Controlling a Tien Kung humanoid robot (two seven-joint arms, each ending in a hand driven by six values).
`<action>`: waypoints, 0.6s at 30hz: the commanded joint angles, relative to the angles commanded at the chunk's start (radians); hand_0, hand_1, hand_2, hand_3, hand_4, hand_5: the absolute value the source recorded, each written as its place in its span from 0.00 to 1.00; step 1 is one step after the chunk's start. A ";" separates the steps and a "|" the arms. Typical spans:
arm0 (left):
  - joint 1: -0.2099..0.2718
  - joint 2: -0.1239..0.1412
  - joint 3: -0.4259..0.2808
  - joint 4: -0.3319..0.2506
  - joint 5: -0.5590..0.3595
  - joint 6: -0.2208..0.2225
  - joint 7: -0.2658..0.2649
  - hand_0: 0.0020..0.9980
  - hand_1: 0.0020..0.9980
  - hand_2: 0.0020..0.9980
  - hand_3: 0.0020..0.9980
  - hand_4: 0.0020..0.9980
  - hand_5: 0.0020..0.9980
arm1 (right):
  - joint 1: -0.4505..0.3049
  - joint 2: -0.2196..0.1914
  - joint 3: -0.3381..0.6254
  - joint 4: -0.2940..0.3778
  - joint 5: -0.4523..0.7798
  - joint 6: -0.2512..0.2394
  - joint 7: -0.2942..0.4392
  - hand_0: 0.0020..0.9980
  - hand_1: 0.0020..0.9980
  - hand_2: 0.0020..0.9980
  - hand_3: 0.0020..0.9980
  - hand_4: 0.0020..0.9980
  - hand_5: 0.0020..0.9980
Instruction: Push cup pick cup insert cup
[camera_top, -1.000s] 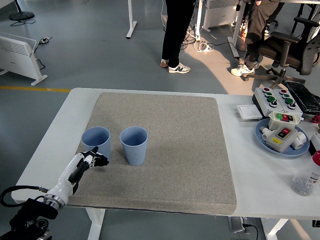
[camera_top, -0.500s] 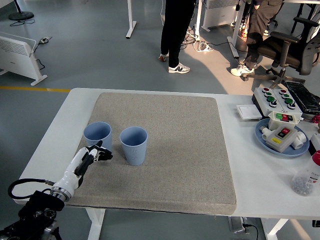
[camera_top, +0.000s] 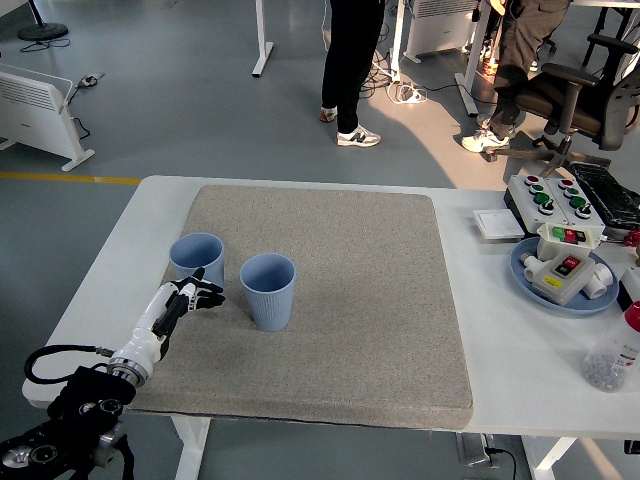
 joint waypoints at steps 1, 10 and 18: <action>-0.006 0.000 0.004 0.006 -0.005 0.000 -0.001 0.68 0.58 0.50 0.47 0.60 1.00 | 0.000 0.000 -0.001 0.000 0.001 0.000 0.000 0.53 0.55 0.50 0.57 0.15 1.00; -0.066 -0.007 0.086 0.082 -0.062 -0.002 -0.008 0.68 0.58 0.50 0.47 0.60 1.00 | -0.003 0.000 -0.014 0.000 0.007 0.002 -0.003 0.53 0.55 0.51 0.57 0.15 1.00; -0.108 -0.018 0.136 0.140 -0.114 -0.004 -0.017 0.69 0.57 0.50 0.46 0.59 1.00 | -0.007 0.000 -0.027 0.000 0.003 0.002 -0.004 0.53 0.55 0.50 0.57 0.15 1.00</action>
